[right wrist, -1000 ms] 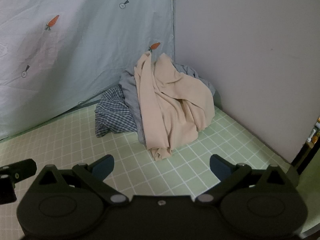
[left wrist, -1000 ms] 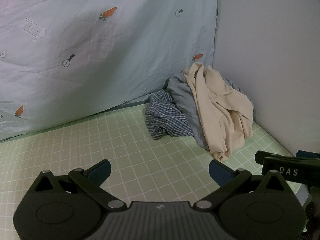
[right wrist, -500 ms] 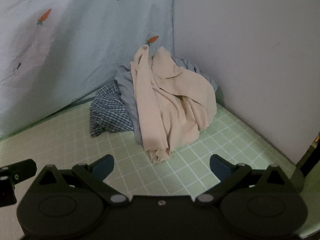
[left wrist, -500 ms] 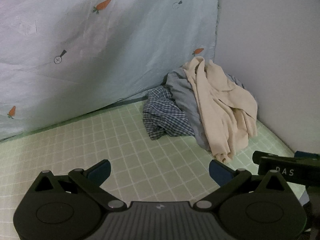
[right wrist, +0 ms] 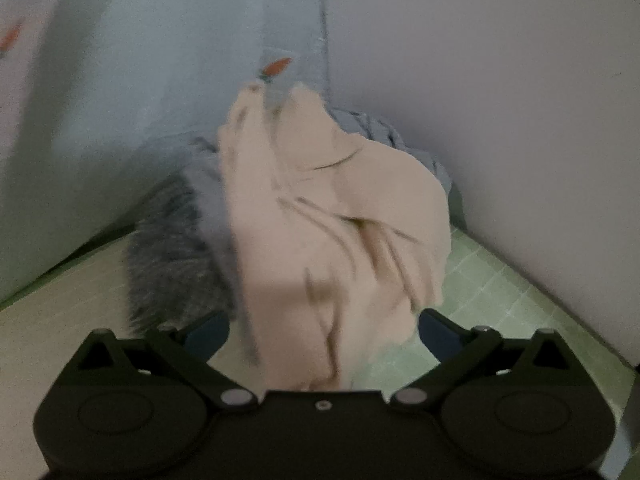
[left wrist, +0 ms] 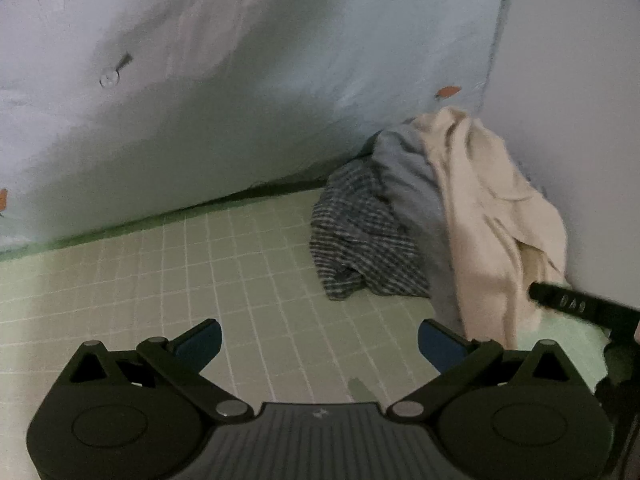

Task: Fold clothes
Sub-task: 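Grasp the beige shirt with the left gripper while the right gripper grasps it too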

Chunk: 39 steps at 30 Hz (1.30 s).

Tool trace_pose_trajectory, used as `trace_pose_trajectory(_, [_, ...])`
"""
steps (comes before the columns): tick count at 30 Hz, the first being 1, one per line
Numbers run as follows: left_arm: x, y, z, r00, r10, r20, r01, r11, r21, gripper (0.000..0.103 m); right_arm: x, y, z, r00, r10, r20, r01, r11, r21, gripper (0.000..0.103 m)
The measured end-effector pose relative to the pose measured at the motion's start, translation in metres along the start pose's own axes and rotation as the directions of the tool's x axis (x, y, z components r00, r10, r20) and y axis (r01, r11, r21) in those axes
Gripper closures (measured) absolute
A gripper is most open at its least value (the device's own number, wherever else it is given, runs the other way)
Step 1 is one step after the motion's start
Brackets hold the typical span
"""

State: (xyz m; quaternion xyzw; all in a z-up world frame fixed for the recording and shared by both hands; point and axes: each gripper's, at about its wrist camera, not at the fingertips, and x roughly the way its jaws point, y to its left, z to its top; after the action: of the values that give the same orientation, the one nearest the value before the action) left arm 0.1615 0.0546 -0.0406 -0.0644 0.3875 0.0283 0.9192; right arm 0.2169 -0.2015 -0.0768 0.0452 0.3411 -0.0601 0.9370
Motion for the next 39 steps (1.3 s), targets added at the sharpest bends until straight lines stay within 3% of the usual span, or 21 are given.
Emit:
trace_pose_trajectory(9, [0.103,0.006,0.023,0.987,-0.073,-0.141,0.058,0.992,-0.11,0.001,0.094,0.006,0.05,0.999,-0.025,0.045,0.028,0.996,-0.081,0.051])
trace_pose_trajectory(13, [0.132,-0.014,0.038,0.972,-0.172,-0.161,0.156,0.982,-0.111,0.009,0.114,0.017,0.046,0.988,-0.129,0.082,0.145,0.964,-0.225,0.06])
trace_pose_trajectory(15, [0.145,-0.028,0.046,0.958,-0.232,-0.167,0.217,0.971,-0.104,0.016,0.121,0.022,0.04,0.971,-0.206,0.118,0.232,0.926,-0.297,0.059])
trace_pose_trajectory(17, [0.156,-0.041,0.053,0.941,-0.294,-0.169,0.282,0.955,-0.093,0.029,0.128,0.027,0.034,0.945,-0.285,0.16,0.324,0.875,-0.36,0.041])
trace_pose_trajectory(20, [0.167,-0.064,0.062,0.919,-0.361,-0.161,0.356,0.933,-0.057,0.045,0.134,0.025,0.026,0.915,-0.353,0.196,0.403,0.826,-0.394,0.04])
trace_pose_trajectory(22, [0.176,-0.08,0.067,0.904,-0.397,-0.156,0.396,0.917,-0.041,0.049,0.135,0.018,0.025,0.911,-0.359,0.202,0.411,0.821,-0.397,0.044])
trace_pose_trajectory(24, [0.187,-0.096,0.071,0.886,-0.438,-0.152,0.436,0.899,-0.048,0.049,0.135,0.011,0.026,0.923,-0.335,0.192,0.385,0.838,-0.387,0.06])
trace_pose_trajectory(27, [0.204,-0.116,0.069,0.841,-0.508,-0.183,0.505,0.86,-0.07,0.049,0.131,0.007,0.031,0.941,-0.291,0.171,0.335,0.869,-0.365,0.076])
trace_pose_trajectory(29, [0.212,-0.129,0.066,0.845,-0.492,-0.21,0.493,0.869,-0.054,0.064,0.127,0.008,0.032,0.949,-0.265,0.171,0.311,0.876,-0.37,0.086])
trace_pose_trajectory(30, [0.212,-0.131,0.064,0.853,-0.478,-0.209,0.478,0.877,-0.053,0.087,0.123,0.008,0.033,0.95,-0.256,0.178,0.305,0.878,-0.37,0.087])
trace_pose_trajectory(34, [0.2,-0.126,0.06,0.878,-0.441,-0.185,0.433,0.898,-0.084,0.099,0.091,0.003,0.038,0.954,-0.2,0.223,0.268,0.904,-0.334,0.09])
trace_pose_trajectory(39, [0.161,-0.092,0.059,0.921,-0.379,-0.095,0.366,0.922,-0.126,0.099,0.046,0.014,0.041,0.952,-0.108,0.286,0.211,0.909,-0.36,0.091])
